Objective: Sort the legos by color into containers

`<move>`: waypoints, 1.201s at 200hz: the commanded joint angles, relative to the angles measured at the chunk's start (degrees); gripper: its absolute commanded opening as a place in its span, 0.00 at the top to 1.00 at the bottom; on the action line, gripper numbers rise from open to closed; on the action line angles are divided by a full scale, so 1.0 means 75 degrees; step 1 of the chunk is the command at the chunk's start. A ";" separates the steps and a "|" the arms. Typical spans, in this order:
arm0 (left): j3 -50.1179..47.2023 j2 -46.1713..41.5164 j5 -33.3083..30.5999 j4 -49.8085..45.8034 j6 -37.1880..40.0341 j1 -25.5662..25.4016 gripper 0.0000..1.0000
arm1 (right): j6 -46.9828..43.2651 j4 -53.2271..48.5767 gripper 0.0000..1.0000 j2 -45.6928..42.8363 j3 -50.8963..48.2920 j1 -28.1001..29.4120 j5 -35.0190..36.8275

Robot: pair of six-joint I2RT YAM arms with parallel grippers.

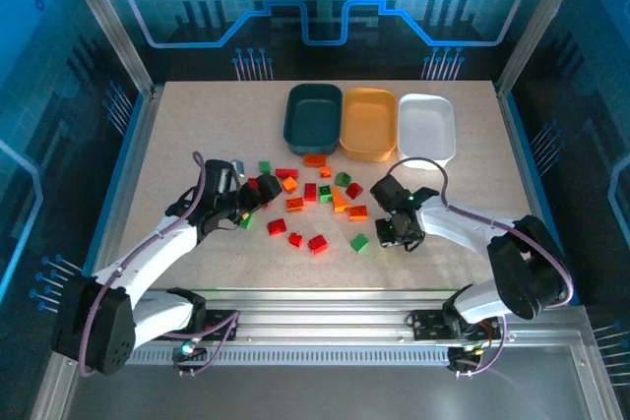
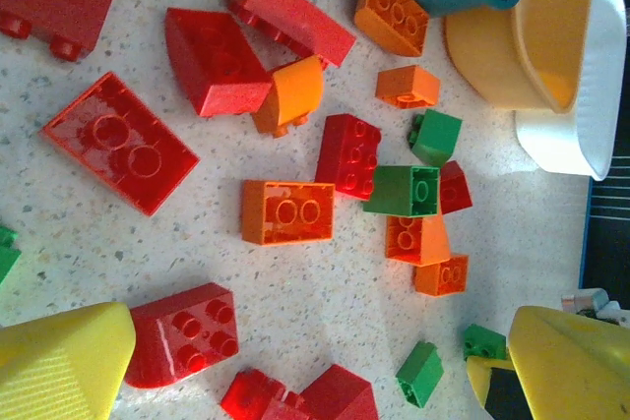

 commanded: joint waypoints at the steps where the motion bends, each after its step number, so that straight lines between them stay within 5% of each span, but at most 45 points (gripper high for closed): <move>1: 0.0402 0.0239 0.0321 -0.0084 -0.0070 -0.0157 0.01 | -0.0123 0.0080 0.81 -0.0189 0.0606 -0.0204 0.0436; 48: 0.1159 0.1263 0.0651 0.0328 -0.0070 -0.1206 0.01 | -0.0644 0.0260 0.81 0.0527 0.2544 -0.2068 0.0468; 83: 0.1866 0.2211 0.1379 0.0893 0.0017 -0.1961 0.01 | -0.0939 0.0037 0.80 0.2451 0.4574 -0.3461 -0.0243; 148: 0.2066 0.2993 0.1994 0.1340 -0.0244 -0.2090 0.01 | -0.1329 -0.1162 0.77 0.5471 0.8025 -0.4260 -0.0794; 163: 0.2119 0.3099 0.2068 0.1336 -0.0238 -0.2096 0.01 | -0.1351 -0.1256 0.65 0.5655 0.8326 -0.4328 -0.0771; 187: 0.2205 0.3162 0.2119 0.1343 -0.0211 -0.2102 0.01 | -0.1417 -0.1386 0.44 0.5558 0.8452 -0.4352 -0.0613; 240: 0.2277 0.2715 0.1286 0.0719 0.0134 -0.1790 0.01 | -0.0882 -0.0188 0.42 0.2418 0.5669 -0.3628 -0.0210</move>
